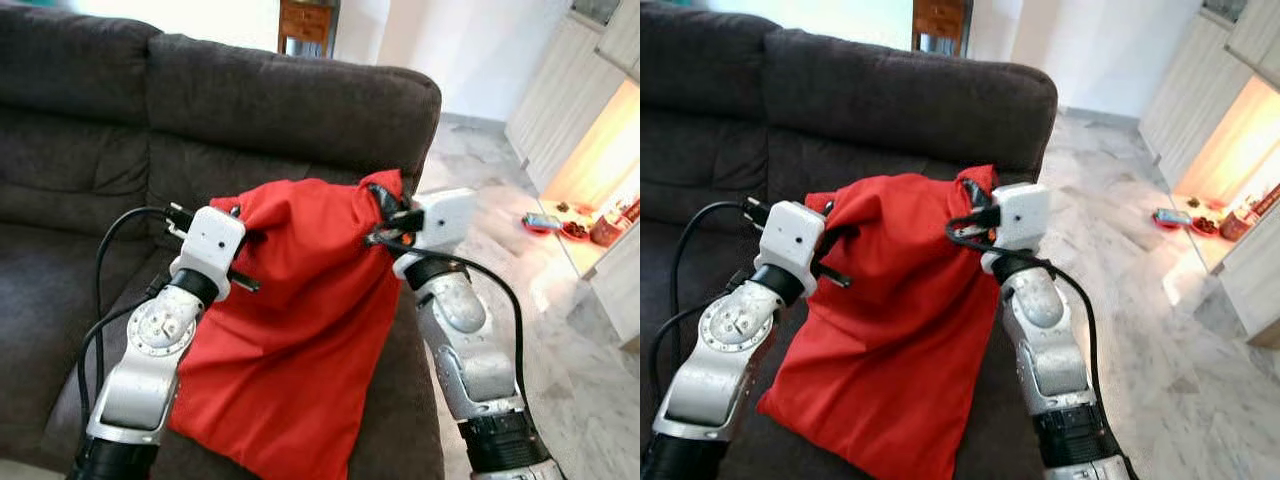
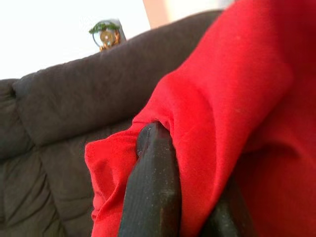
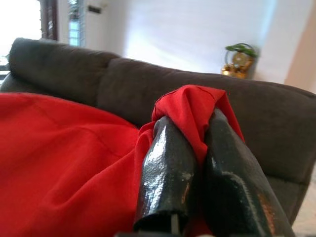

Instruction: Move the pillow to the sofa from floor

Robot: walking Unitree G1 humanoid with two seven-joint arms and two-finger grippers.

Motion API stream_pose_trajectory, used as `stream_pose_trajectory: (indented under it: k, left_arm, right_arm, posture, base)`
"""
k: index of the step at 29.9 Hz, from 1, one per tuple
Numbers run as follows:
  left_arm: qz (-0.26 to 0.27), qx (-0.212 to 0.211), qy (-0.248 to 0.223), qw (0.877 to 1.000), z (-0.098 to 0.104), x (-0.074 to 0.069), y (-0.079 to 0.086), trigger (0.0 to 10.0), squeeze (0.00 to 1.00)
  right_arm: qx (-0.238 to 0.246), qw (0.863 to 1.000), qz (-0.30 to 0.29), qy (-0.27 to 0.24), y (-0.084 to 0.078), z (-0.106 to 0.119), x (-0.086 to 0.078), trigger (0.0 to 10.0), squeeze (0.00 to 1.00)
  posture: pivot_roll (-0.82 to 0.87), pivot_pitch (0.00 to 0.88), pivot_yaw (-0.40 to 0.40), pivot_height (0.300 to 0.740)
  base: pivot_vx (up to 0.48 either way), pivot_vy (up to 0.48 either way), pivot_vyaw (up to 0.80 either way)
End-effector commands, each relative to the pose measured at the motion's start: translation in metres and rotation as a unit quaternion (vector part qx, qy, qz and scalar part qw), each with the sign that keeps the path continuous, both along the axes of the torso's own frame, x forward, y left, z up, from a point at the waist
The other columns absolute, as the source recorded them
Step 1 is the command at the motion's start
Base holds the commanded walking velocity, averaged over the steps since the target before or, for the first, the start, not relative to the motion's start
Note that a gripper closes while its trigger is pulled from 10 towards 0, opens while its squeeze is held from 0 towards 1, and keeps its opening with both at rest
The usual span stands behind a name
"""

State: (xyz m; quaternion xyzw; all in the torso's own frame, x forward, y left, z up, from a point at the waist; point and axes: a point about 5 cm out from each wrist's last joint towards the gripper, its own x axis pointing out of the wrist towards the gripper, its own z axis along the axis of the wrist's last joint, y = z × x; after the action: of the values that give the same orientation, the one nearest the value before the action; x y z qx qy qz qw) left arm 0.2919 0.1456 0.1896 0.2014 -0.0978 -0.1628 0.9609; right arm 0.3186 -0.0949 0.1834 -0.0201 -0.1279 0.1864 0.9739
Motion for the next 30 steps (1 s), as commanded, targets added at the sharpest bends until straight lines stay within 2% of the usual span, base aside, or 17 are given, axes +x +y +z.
stream_pose_trajectory:
  k: [1,4,5,7,11,13,14,15,16,17,18,19,27,28,29,30]
  left_arm:
    - [-0.034,0.029,0.037,0.998,-0.014,-0.003,-0.012,10.0,0.00]
    - [-0.023,0.041,0.056,0.997,-0.022,-0.003,-0.008,10.0,0.00]
    - [-0.011,0.069,0.073,0.995,-0.029,-0.003,-0.005,10.0,0.00]
    - [0.004,0.085,0.084,0.993,-0.035,-0.003,0.000,10.0,0.00]
    - [0.023,0.086,0.085,0.992,-0.036,-0.002,0.004,10.0,0.00]
    - [0.029,0.085,0.084,0.992,-0.035,0.000,0.006,10.0,0.36]
    - [0.030,0.085,0.085,0.992,-0.035,0.000,0.006,10.0,0.41]
    - [0.033,0.084,0.084,0.992,-0.035,0.000,0.006,10.0,0.79]
    - [0.036,0.083,0.083,0.992,-0.035,0.000,0.007,10.0,0.79]
    - [0.037,0.081,0.082,0.993,-0.034,0.001,0.007,10.0,1.00]
    - [0.037,0.082,0.082,0.993,-0.034,0.001,0.006,10.0,1.00]
    - [0.037,0.083,0.082,0.992,-0.034,0.001,0.006,10.0,1.00]
    - [0.039,0.089,0.079,0.992,-0.034,0.001,0.006,10.0,1.00]
    - [0.038,0.090,0.078,0.992,-0.034,0.002,0.006,10.0,1.00]
    - [0.038,0.090,0.078,0.992,-0.033,0.002,0.005,10.0,1.00]
    - [0.037,0.090,0.077,0.992,-0.034,0.002,0.004,10.0,1.00]
  right_arm:
    - [-0.012,1.000,0.021,-0.001,0.007,0.000,-0.002,10.0,0.00]
    - [-0.031,0.999,0.036,0.007,0.011,-0.004,-0.003,10.0,0.00]
    - [-0.046,0.998,0.052,0.010,0.015,-0.007,-0.005,10.0,0.00]
    - [-0.056,0.996,0.061,0.013,0.018,-0.009,-0.007,10.0,0.00]
    - [-0.061,0.996,0.068,0.019,0.020,-0.012,-0.008,10.0,0.00]
    - [-0.061,0.996,0.065,0.024,0.019,-0.014,-0.008,10.0,0.00]
    - [-0.060,0.996,0.063,0.026,0.018,-0.014,-0.007,10.0,0.00]
    - [-0.062,0.996,0.059,0.029,0.017,-0.015,-0.007,10.0,0.08]
    - [-0.063,0.996,0.056,0.031,0.016,-0.016,-0.007,10.0,0.08]
    - [-0.062,0.996,0.056,0.035,0.015,-0.017,-0.006,10.0,0.69]
    - [-0.060,0.996,0.057,0.036,0.015,-0.017,-0.006,10.0,0.69]
    - [-0.060,0.996,0.057,0.036,0.015,-0.017,-0.006,10.0,1.00]
    - [-0.064,0.996,0.050,0.033,0.014,-0.017,-0.006,10.0,1.00]
    - [-0.065,0.996,0.046,0.033,0.013,-0.017,-0.006,10.0,0.59]
    - [-0.069,0.997,0.033,0.033,0.011,-0.018,-0.004,10.0,0.00]
    - [-0.069,0.997,0.023,0.035,0.009,-0.019,-0.003,10.0,0.00]
  posture:
    - [0.15,0.000,-0.137,0.740]
    - [0.15,0.000,-0.135,0.740]
    - [0.15,0.000,-0.138,0.740]
    - [0.15,0.000,-0.139,0.740]
    - [0.15,0.000,-0.139,0.740]
    - [0.15,0.000,-0.139,0.740]
    - [0.15,0.000,-0.139,0.740]
    - [0.15,0.000,-0.139,0.740]
    - [0.15,0.000,-0.139,0.740]
    - [0.15,0.000,-0.139,0.740]
    - [0.15,0.000,-0.139,0.740]
    - [0.15,0.000,-0.140,0.740]
    - [0.15,0.000,-0.138,0.740]
    - [0.15,0.000,-0.138,0.740]
    - [0.15,0.000,-0.138,0.740]
    - [0.15,0.000,-0.137,0.740]
  base:
    - [0.000,0.000,0.00]
    - [0.000,0.000,0.00]
    - [0.000,0.000,0.00]
    - [0.000,0.000,0.00]
    - [0.000,0.000,0.00]
    - [0.000,0.000,0.00]
    - [0.000,0.000,0.00]
    - [0.000,0.000,0.00]
    - [0.000,0.000,0.00]
    - [0.000,0.000,0.00]
    - [0.000,0.000,0.00]
    - [0.000,0.000,0.00]
    - [0.000,0.000,0.00]
    - [0.000,0.000,0.00]
    - [0.000,0.000,0.00]
    - [0.000,0.000,0.00]
